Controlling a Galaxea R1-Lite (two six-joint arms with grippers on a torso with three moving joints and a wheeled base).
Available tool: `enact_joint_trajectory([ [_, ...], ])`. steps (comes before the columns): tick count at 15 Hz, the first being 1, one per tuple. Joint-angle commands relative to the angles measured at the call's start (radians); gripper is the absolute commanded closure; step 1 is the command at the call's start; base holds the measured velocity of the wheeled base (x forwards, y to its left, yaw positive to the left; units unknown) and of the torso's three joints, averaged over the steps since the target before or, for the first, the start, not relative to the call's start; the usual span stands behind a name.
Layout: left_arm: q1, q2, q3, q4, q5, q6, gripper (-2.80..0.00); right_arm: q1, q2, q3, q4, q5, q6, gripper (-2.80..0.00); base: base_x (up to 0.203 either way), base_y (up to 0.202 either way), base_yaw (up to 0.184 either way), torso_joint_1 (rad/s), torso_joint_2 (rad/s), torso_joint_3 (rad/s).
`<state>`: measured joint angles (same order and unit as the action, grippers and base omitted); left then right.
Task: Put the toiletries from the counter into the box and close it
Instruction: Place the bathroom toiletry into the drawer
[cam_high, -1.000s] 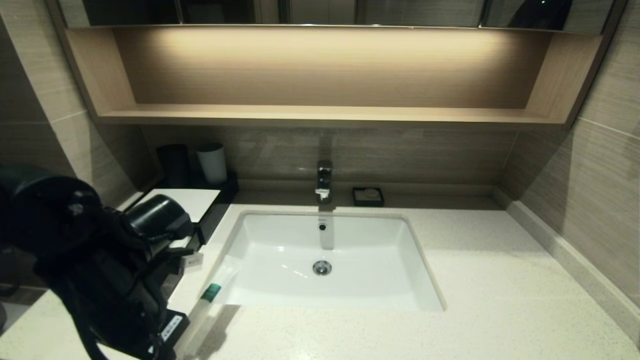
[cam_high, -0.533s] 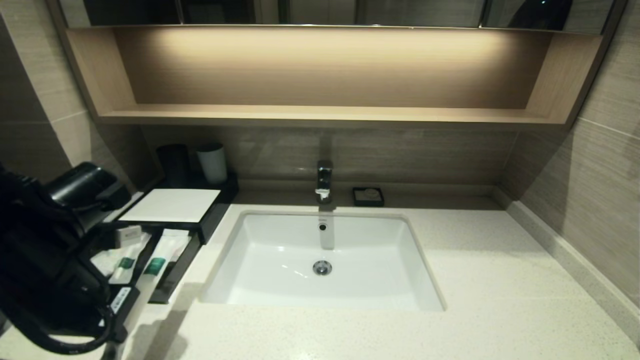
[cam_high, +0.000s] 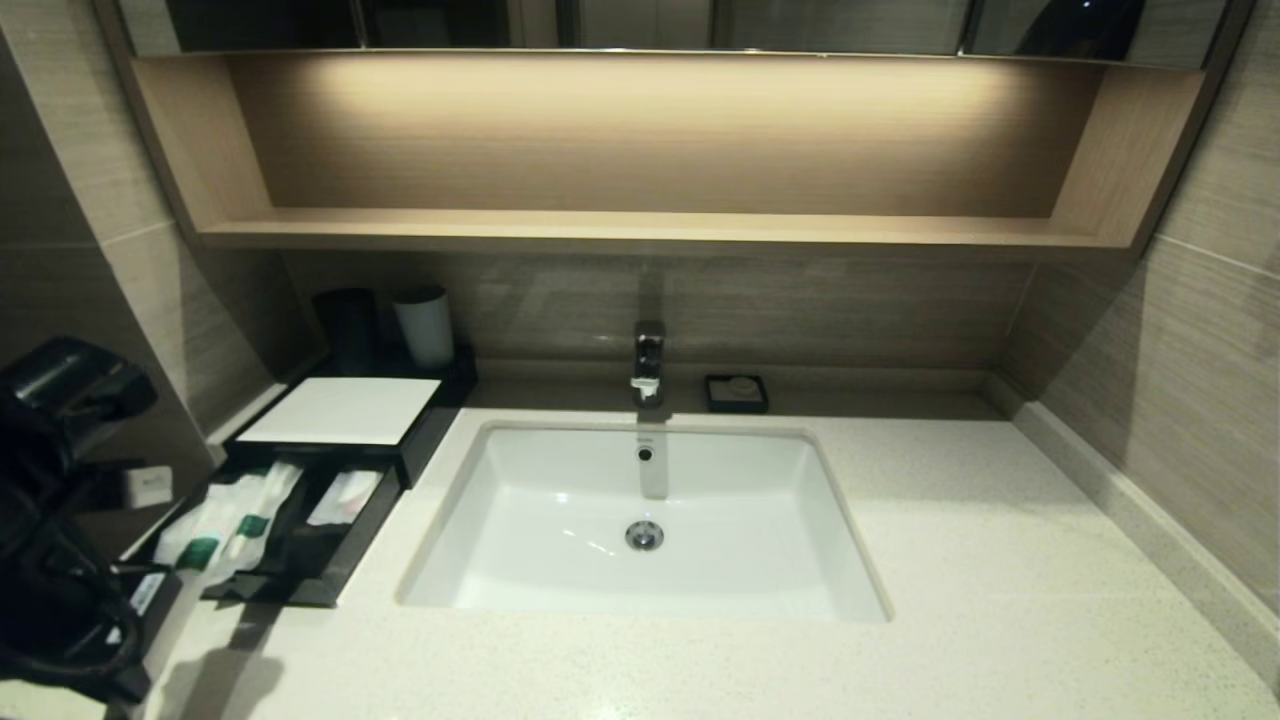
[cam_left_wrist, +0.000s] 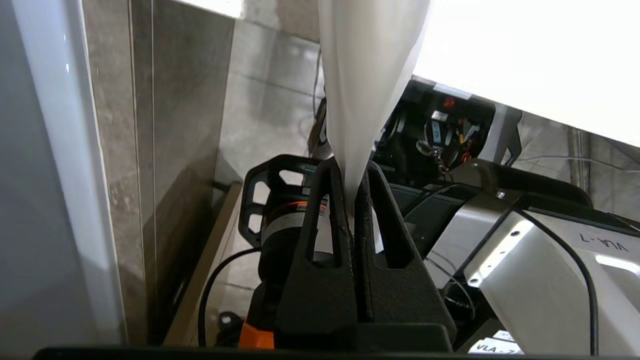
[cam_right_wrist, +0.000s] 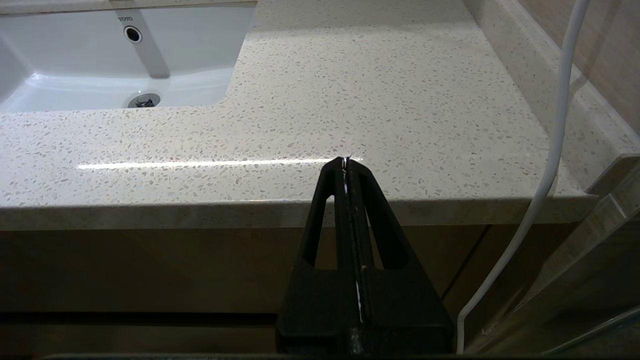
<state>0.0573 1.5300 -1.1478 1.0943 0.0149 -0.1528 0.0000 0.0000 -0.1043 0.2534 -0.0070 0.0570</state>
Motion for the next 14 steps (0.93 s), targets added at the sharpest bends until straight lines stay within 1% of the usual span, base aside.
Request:
enact_joint_trajectory([
  [1,0.023,0.047,0.008,0.009,0.0,-0.002,0.0,0.0,0.001,0.0,0.001,0.0,0.001,0.0,0.0,0.0,0.0,0.0,0.0,0.0],
  [3,0.044,0.085,-0.014,0.009,0.002,0.002,0.0,0.0,0.002,0.0,0.001,0.001,0.0,0.0,0.0,0.0,0.0,0.0,0.0,0.0],
  [5,0.071,0.12,-0.063,0.028,0.002,0.007,0.0,0.0,0.002,0.0,0.001,0.001,0.0,0.0,0.0,0.0,0.0,0.0,0.0,0.0],
  [7,0.109,0.162,-0.125,0.086,0.0,0.034,0.0,0.0,0.002,0.0,0.001,0.001,0.0,0.0,0.0,0.0,0.0,0.0,0.0,0.0],
  [9,0.139,0.211,-0.153,0.1,-0.004,0.061,0.0,0.0,0.002,0.0,0.001,0.001,0.0,0.0,0.0,0.0,0.0,0.0,0.0,0.0],
  [12,0.145,0.272,-0.193,0.103,-0.006,0.065,0.0,0.0,0.002,0.0,0.001,-0.001,0.001,0.0,0.0,0.0,0.0,0.0,0.0,0.0],
  [14,0.145,0.313,-0.249,0.119,-0.006,0.066,0.0,0.0,0.002,0.0,0.001,0.001,0.0,0.0,0.0,0.0,0.0,0.0,0.0,0.0],
])
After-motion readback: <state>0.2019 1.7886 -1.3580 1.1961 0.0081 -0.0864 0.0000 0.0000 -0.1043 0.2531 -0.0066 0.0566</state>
